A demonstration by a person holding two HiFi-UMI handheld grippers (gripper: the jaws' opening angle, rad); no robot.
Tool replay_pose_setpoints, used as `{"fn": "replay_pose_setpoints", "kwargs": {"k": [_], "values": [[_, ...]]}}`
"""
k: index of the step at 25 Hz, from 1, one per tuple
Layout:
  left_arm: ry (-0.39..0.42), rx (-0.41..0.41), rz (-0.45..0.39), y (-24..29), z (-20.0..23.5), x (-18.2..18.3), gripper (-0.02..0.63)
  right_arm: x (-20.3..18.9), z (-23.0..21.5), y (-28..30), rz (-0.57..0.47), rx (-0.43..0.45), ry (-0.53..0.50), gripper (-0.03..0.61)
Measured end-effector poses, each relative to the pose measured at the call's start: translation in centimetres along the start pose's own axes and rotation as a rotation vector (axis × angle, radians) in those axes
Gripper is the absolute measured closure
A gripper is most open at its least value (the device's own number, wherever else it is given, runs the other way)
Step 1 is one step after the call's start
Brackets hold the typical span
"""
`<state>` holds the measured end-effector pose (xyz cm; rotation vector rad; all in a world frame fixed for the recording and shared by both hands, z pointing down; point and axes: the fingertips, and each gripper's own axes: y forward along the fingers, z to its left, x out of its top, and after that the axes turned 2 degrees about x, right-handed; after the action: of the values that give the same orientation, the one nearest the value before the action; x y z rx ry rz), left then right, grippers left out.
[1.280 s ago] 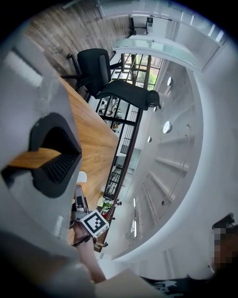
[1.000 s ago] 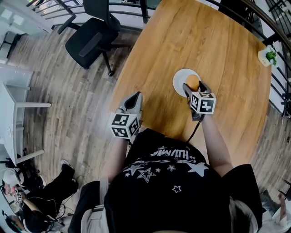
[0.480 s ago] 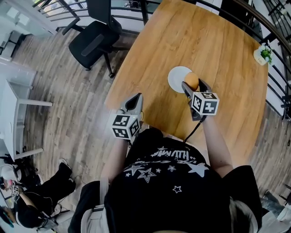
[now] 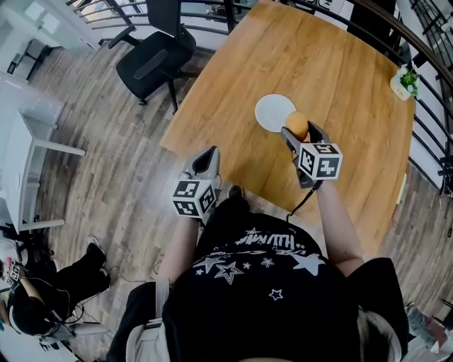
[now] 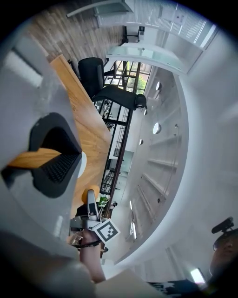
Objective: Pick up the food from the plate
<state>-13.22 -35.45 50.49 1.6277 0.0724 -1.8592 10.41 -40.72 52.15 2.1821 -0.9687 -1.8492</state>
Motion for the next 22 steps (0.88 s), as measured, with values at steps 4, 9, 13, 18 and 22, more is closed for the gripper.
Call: {"fn": "replay_pose_setpoints", "kwargs": {"k": [4, 9, 13, 18, 22], "values": [[0.000, 0.016, -0.016, -1.9, -1.8, -0.9, 0.612, -0.5, 0.3, -2.7, -0.023, 0.018, -0.017, 0.225], [0.002, 0.028, -0.026, -4.1, -4.6, -2.8, 0.612, -2.2, 0.5, -6.4, -0.048, 0.047, -0.014, 0.225], [0.002, 0.029, -0.030, -5.8, -6.9, -4.0, 0.612, -3.3, 0.9, -9.4, -0.059, 0.068, -0.022, 0.225], [0.011, 0.025, -0.024, -7.9, -10.3, -5.8, 0.612, -4.9, 0.2, -13.0, -0.078, 0.057, -0.008, 0.225], [0.016, 0.043, -0.021, -9.8, -12.3, -6.9, 0.612, -6.2, 0.3, -15.4, -0.070, 0.077, -0.021, 0.225]]}}
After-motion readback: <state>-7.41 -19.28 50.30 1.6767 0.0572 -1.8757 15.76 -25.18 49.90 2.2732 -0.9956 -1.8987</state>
